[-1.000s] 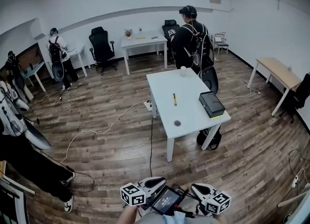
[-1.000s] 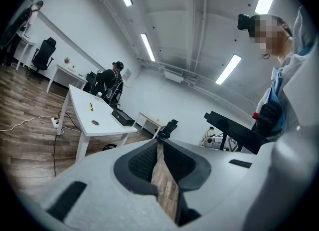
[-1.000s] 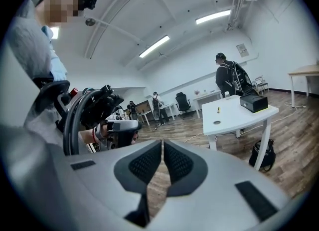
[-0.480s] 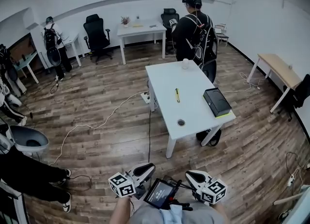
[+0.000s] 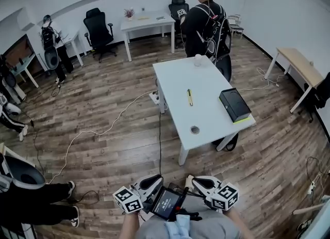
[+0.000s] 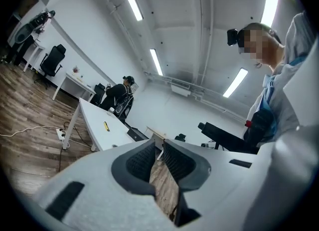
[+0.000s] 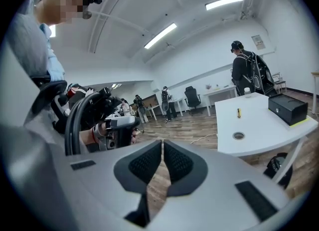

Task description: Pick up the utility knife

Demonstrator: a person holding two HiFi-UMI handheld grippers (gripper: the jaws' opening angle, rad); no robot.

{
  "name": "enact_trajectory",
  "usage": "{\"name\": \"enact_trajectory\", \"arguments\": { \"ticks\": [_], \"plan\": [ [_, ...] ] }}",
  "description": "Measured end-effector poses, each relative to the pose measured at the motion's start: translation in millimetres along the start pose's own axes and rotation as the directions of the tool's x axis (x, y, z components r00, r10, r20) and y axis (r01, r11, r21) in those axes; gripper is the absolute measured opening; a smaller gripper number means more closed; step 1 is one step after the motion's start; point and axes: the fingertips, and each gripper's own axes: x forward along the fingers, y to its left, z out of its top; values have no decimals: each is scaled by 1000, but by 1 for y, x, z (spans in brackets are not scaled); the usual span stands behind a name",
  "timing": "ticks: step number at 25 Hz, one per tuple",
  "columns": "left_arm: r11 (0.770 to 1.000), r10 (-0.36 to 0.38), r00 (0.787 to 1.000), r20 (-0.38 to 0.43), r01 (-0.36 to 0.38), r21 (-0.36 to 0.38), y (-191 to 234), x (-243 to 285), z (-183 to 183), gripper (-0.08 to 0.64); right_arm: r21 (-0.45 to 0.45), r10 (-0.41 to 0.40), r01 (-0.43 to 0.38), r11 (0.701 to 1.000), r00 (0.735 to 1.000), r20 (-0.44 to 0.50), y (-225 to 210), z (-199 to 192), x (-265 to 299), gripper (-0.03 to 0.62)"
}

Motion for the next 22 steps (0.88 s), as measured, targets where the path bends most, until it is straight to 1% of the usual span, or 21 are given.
{"name": "enact_trajectory", "arguments": {
  "ticks": [4,7,11,15,22],
  "plan": [
    [998,56,998,38,-55,-17,29,5,19,48,-34,31,-32,999,999,-17,-25,18,25,31],
    [997,81,996,48,-80,-14,49,17,35,48,-68,39,-41,997,999,-27,-47,35,40,31],
    [997,79,997,26,-79,17,72,46,50,48,-69,42,-45,997,998,-44,-81,51,51,31],
    [997,73,997,5,-73,7,83,83,64,48,-60,30,-32,998,999,-39,-119,68,56,31],
    [997,79,997,6,-79,16,102,144,87,48,-63,23,-24,998,999,-25,-181,98,61,31]
  ]
}}
